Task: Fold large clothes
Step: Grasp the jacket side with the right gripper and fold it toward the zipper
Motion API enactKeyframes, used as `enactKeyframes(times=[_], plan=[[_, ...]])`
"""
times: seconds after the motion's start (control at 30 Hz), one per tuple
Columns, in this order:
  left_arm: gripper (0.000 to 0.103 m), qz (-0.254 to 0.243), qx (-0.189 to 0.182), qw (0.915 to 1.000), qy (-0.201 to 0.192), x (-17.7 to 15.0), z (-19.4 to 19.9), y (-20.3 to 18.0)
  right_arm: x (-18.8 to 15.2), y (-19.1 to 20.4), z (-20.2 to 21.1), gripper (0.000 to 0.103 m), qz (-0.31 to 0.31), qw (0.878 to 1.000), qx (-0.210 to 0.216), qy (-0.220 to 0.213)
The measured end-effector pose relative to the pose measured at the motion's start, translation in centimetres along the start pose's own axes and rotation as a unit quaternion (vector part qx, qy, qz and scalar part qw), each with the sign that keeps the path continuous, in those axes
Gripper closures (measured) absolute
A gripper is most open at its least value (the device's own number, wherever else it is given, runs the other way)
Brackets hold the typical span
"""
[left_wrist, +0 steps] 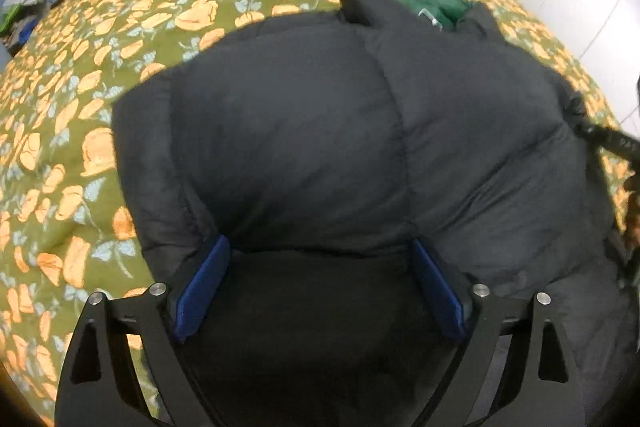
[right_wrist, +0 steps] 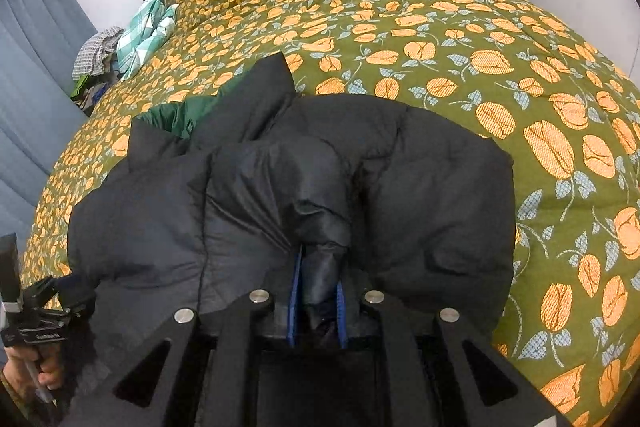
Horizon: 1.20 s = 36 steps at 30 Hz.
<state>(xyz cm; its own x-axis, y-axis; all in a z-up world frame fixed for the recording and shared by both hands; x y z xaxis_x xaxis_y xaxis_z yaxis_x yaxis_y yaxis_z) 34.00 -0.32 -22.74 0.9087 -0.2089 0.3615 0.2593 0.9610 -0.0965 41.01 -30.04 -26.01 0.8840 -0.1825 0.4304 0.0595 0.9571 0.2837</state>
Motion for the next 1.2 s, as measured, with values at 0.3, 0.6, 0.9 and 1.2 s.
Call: enactKeyframes(times=[0.3, 0.6, 0.9, 1.2], plan=[[0.007, 0.112, -0.007, 0.9935, 0.017, 5.0, -2.9, 5.8, 0.0, -0.3, -0.4, 0.087, -0.003, 1.0, 0.011, 0.003], [0.01, 0.133, -0.022, 0.99, -0.04, 6.9, 0.5, 6.3, 0.0, -0.8, -1.5, 0.086, -0.001, 1.0, 0.019, 0.013], [0.003, 0.197, 0.0, 0.9803, -0.005, 5.6, -4.8, 9.6, -0.2, -0.7, -1.7, 0.085, -0.006, 1.0, 0.02, 0.014], [0.003, 0.111, -0.029, 0.9915, -0.062, 0.5, 1.7, 6.5, -0.5, -0.8, 0.0, 0.069, -0.022, 0.999, 0.012, 0.02]])
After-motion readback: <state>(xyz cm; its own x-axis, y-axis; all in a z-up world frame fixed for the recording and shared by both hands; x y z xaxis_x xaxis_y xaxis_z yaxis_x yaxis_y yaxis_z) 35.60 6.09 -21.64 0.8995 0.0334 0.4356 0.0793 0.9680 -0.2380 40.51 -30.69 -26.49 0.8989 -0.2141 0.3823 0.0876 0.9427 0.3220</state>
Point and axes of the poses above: each gripper's, at about its wrist camera, not at the fingertips, and z roughly against the way its jaws point, y to its left, x to its top, the point moved 3 cm from there along -z, roughly the way its jaws point, and after that the axes turned 4 degrees about y, right-handed, at the moved point
